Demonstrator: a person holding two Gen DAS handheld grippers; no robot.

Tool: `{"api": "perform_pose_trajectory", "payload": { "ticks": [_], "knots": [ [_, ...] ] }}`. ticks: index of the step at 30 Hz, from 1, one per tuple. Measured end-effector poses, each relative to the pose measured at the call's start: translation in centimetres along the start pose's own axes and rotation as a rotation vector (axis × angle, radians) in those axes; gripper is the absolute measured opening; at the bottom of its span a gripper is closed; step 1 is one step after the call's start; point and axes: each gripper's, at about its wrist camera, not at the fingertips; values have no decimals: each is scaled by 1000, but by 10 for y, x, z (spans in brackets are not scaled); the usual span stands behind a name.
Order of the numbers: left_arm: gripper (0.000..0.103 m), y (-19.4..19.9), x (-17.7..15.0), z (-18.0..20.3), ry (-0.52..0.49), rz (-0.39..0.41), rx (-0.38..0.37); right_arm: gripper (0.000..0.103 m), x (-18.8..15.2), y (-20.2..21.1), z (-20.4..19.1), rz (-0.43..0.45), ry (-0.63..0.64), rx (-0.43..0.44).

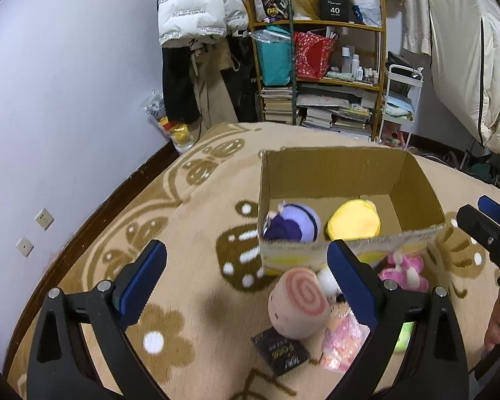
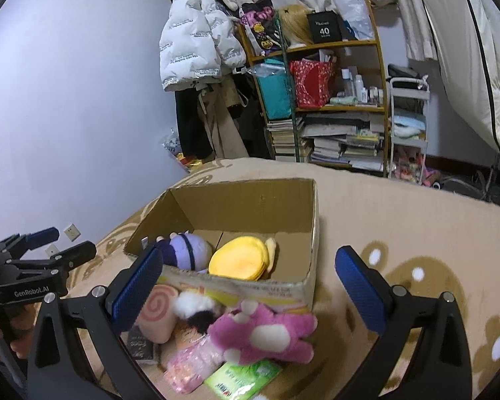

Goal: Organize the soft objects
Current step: 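Move the left tool to the pink-swirl plush while the right tool approaches the pink bear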

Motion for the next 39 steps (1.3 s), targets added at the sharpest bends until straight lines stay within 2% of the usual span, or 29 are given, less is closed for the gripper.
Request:
{"api": "perform_pose_trajectory", "payload": {
  "ticks": [9, 18, 39],
  "knots": [
    [96, 11, -23, 0, -4, -42, 2, 103, -13, 4, -7, -49, -22, 2],
    [96, 2, -35, 6, -21, -81, 11, 103, -28, -10, -14, -117, -4, -5],
    [96, -61, -43, 32, -46, -201, -46, 103, -48, -79, 4, -290, -52, -30]
  ]
}}
Point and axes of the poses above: each gripper's, at about its wrist camera, not at the fingertips, and y roughly against the way its jaws point, z to its right, x to its top, and after that the axes turned 3 degrees about -z, right-handed
